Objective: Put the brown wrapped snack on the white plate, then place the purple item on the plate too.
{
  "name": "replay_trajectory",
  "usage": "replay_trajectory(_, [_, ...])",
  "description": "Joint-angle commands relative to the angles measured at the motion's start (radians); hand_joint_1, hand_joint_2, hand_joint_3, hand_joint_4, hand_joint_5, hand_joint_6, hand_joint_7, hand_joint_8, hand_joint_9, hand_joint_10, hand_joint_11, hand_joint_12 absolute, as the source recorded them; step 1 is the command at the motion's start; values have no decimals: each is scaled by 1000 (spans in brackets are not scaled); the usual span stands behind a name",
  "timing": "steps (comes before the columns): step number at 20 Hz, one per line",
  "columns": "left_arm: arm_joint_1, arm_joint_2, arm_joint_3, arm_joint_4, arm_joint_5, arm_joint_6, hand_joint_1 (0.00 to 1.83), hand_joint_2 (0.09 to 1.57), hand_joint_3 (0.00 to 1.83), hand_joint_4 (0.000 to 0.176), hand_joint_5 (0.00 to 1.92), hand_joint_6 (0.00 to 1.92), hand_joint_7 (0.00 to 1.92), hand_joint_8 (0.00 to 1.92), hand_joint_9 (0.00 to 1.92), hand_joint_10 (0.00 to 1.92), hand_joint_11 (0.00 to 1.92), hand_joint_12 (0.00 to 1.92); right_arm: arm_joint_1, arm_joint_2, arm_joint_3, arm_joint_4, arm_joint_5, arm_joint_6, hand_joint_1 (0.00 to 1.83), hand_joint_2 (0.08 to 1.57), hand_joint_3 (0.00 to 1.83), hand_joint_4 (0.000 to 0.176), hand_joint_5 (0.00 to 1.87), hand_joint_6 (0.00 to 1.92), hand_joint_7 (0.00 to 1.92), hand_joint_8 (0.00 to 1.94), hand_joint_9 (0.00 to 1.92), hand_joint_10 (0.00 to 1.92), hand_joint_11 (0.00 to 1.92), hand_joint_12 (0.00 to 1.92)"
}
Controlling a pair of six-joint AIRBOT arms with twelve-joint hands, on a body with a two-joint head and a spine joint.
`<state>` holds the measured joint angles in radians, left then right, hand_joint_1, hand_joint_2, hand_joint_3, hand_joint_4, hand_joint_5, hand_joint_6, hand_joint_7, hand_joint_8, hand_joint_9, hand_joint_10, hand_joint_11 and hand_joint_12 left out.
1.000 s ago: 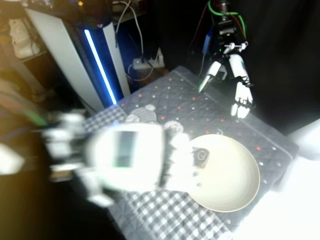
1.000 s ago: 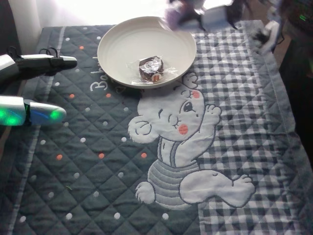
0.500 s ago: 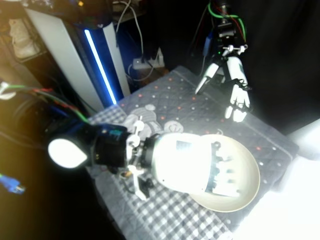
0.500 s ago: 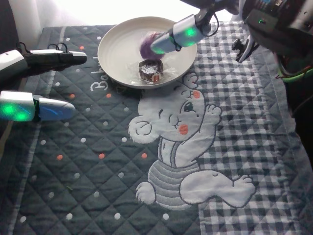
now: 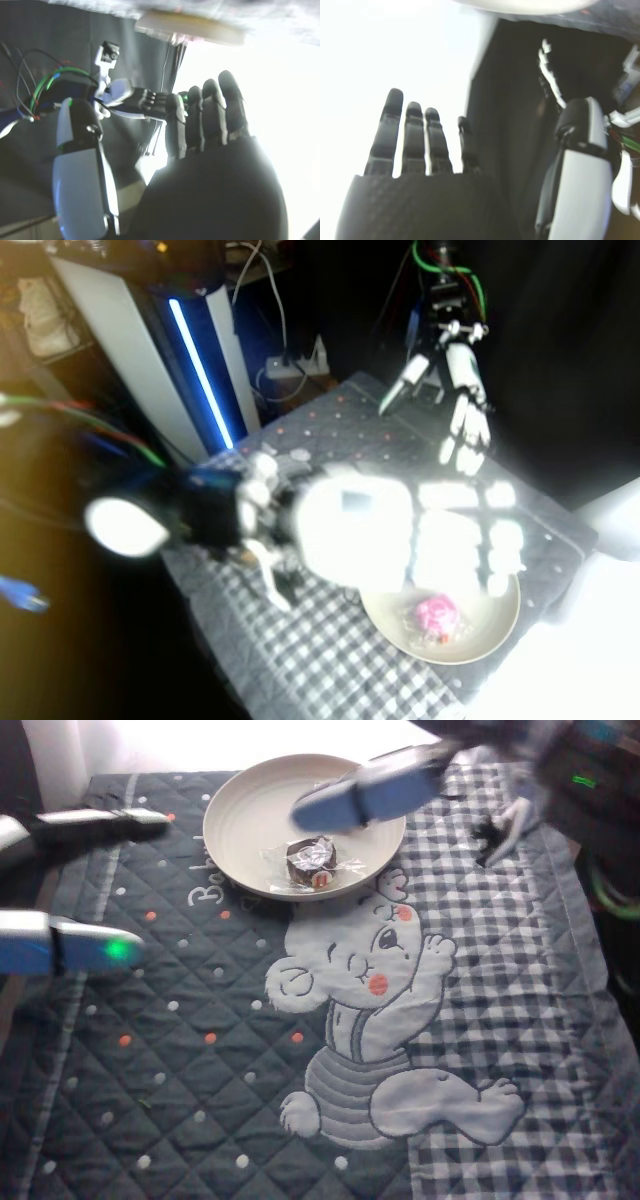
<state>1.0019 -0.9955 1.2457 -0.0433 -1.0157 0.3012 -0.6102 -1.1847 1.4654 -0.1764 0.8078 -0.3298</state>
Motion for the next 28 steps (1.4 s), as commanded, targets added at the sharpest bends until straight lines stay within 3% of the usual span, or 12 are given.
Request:
replay_trajectory(1, [-7, 2, -8, -24, -149, -7, 853, 923, 2, 62, 400, 1, 298, 7, 224, 12, 0, 441, -29, 20, -14, 71, 183, 1, 676, 855, 2, 176, 0, 0, 27, 2, 11, 9, 0, 166])
replay_trajectory(4, [28, 31, -38, -55, -209, -2, 829, 931, 1, 26, 391, 1, 323, 3, 208, 3, 0, 384, -139, 110, -93, 153, 305, 1, 708, 837, 0, 176, 8, 3, 88, 7, 52, 14, 9, 46])
replay_trajectory(8, [130, 78, -100, -139, -345, 28, 682, 928, 0, 39, 391, 1, 347, 1, 266, 6, 0, 573, -247, 182, -162, 219, 425, 1, 818, 860, 2, 174, 44, 15, 155, 25, 108, 27, 42, 68])
replay_trajectory(9, [153, 85, -114, -160, -380, 33, 720, 930, 0, 36, 385, 1, 348, 1, 273, 5, 0, 631, -282, 195, -179, 241, 454, 1, 917, 866, 1, 156, 73, 6, 153, 8, 105, 11, 50, 83])
replay_trajectory(10, [174, 89, -126, -180, -413, 35, 740, 932, 0, 30, 380, 0, 347, 0, 270, 2, 0, 654, -318, 206, -197, 262, 485, -1, 934, 871, 2, 168, 87, 7, 150, 3, 98, 5, 31, 79])
replay_trajectory(12, [203, 91, -138, -208, -458, 36, 827, 943, 1, 0, 413, 5, 362, 3, 283, 4, 0, 716, -374, 221, -227, 299, 532, -5, 944, 870, 1, 150, 68, 0, 145, 5, 95, 7, 10, 10])
replay_trajectory(14, [219, 92, -147, -224, -487, 36, 884, 957, 4, 0, 418, 3, 333, 0, 268, 0, 0, 681, -386, 225, -237, 304, 544, -6, 861, 854, 0, 125, 39, 0, 136, 0, 91, 4, 23, 15])
replay_trajectory(17, [247, 96, -163, -245, -548, 36, 892, 960, 2, 0, 423, 1, 330, 2, 252, 4, 0, 571, -387, 228, -250, 306, 576, -15, 853, 866, 1, 137, 78, 14, 167, 11, 97, 5, 32, 20])
replay_trajectory(22, [269, 109, -190, -271, -651, 48, 751, 976, 3, 0, 345, 0, 329, 1, 252, 6, 0, 736, -390, 239, -270, 319, 633, -24, 814, 872, 2, 104, 76, 6, 170, 7, 115, 9, 32, 23])
replay_trajectory(24, [277, 109, -208, -274, -671, 73, 710, 1007, 6, 0, 275, 3, 260, 2, 222, 0, 0, 562, -395, 230, -282, 319, 645, -27, 834, 821, 0, 106, 194, 6, 268, 5, 223, 14, 106, 77])
replay_trajectory(26, [292, 99, -217, -287, -704, 70, 677, 1032, 5, 38, 276, 2, 254, 0, 215, 0, 0, 479, -443, 212, -293, 353, 713, -27, 784, 878, 1, 101, 187, 0, 257, 0, 241, 4, 126, 114])
replay_trajectory(28, [295, 81, -224, -299, -715, 61, 600, 1091, 11, 32, 231, 1, 242, 1, 261, 10, 0, 679, -485, 213, -309, 385, 776, -27, 774, 922, 12, 112, 136, 0, 206, 0, 196, 0, 87, 109])
